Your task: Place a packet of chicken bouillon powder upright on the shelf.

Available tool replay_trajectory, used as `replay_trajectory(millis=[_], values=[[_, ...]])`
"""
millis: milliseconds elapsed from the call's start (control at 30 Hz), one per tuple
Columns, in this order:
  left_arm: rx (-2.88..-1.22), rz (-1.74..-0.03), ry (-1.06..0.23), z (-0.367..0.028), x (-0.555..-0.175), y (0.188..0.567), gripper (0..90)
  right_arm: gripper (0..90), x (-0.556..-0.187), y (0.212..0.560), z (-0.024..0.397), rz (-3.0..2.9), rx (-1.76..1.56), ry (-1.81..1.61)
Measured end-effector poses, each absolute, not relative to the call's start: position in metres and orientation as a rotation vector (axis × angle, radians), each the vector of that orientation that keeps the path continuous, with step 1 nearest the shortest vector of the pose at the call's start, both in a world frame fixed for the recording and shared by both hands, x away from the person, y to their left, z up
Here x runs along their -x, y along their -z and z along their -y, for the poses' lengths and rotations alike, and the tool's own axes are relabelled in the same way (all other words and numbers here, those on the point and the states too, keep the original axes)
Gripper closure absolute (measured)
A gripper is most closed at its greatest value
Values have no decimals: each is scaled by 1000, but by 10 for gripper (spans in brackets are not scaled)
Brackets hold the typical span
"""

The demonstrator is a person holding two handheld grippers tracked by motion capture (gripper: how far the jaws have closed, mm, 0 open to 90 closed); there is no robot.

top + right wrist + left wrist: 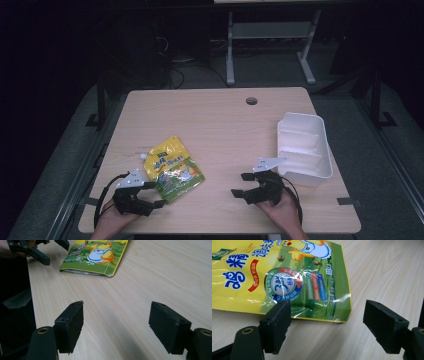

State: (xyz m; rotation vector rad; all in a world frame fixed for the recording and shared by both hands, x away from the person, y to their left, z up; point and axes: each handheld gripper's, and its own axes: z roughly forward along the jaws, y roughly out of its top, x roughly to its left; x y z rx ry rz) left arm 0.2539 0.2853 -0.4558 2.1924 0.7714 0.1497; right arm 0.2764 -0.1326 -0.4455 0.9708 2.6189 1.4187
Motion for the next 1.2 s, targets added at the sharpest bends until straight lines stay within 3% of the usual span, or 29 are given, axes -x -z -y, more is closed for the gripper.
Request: replay_trajectory(millis=[367,700,1200], values=[[-2190,-778,-152,-284,-256,456,221,258,-288,433,113,-2644,-910,-1440],[-2180,-798,-164,-289,-257,455,224,246,-318,414,67,-2671,-807,-1469],[-2128,-902,-198,-307,-264,453,225,327,-339,421,-9,-2797,-748,-1314]])
